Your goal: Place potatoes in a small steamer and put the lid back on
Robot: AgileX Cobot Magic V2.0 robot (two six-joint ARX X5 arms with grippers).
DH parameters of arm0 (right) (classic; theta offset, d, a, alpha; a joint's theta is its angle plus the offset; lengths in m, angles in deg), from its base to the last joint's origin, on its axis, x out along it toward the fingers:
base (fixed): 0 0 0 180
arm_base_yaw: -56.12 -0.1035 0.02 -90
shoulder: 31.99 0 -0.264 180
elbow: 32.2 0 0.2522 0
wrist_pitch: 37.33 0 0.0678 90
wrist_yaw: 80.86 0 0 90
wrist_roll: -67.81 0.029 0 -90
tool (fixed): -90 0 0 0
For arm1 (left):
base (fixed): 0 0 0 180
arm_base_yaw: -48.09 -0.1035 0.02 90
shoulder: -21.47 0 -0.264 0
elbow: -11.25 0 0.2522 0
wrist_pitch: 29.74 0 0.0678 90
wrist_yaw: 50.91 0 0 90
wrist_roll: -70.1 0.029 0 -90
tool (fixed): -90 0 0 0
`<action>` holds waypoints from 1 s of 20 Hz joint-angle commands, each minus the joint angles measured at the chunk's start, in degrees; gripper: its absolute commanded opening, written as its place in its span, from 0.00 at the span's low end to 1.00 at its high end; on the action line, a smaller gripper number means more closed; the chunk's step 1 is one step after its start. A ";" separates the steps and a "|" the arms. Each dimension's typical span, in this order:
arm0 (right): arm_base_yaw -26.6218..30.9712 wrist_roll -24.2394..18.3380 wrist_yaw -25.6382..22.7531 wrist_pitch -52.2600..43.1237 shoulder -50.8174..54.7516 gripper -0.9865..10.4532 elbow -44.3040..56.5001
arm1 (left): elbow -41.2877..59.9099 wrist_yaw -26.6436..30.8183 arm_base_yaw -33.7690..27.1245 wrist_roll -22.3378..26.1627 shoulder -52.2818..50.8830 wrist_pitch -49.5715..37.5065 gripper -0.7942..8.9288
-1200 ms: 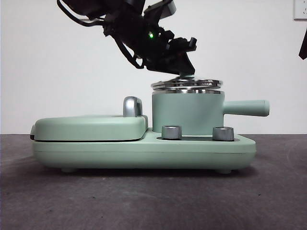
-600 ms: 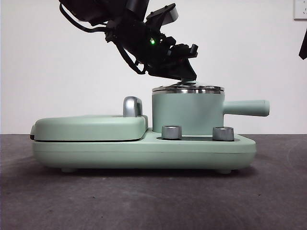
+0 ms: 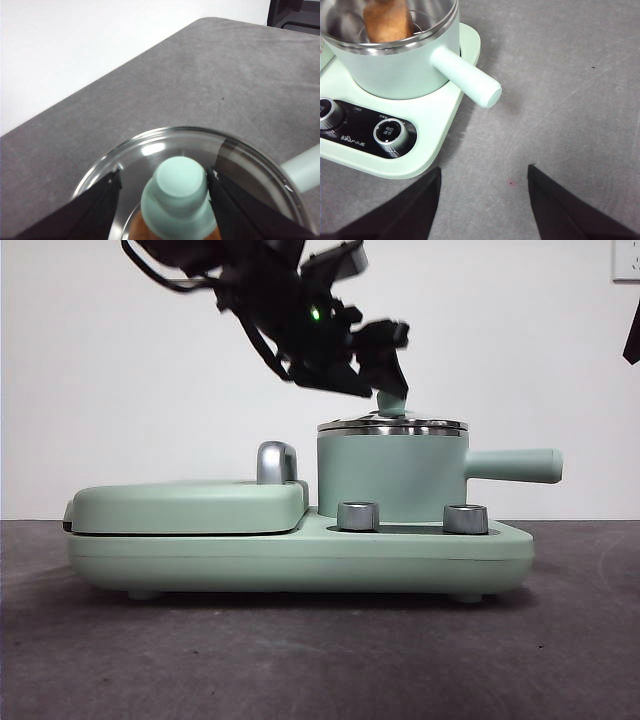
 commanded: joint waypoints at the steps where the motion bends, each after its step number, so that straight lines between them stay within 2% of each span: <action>1: -0.15 -0.46 0.15 -0.33 -0.39 0.32 -0.28 | -1.77 0.11 0.24 -5.49 -3.65 4.46 0.37; 4: -0.15 -0.44 0.17 -0.31 -0.39 0.32 -0.28 | -1.75 0.07 -2.03 -11.30 -8.37 15.43 0.37; 7: -0.15 -0.44 0.87 -0.31 -0.39 0.32 -0.28 | -1.66 0.07 -6.36 -17.42 -12.63 21.77 0.37; 12: -0.15 -0.42 1.66 -0.31 -0.42 0.32 -0.28 | 5.16 0.09 -13.86 -18.12 -24.20 24.15 0.35; 17: -0.17 -0.42 1.70 -0.31 -0.44 0.32 -0.28 | 24.70 0.09 -19.87 -18.84 -45.46 24.55 0.32; 20: -0.22 -0.42 1.97 -0.13 -0.44 0.32 -0.28 | 34.80 0.11 -22.05 -20.52 -58.82 29.40 0.33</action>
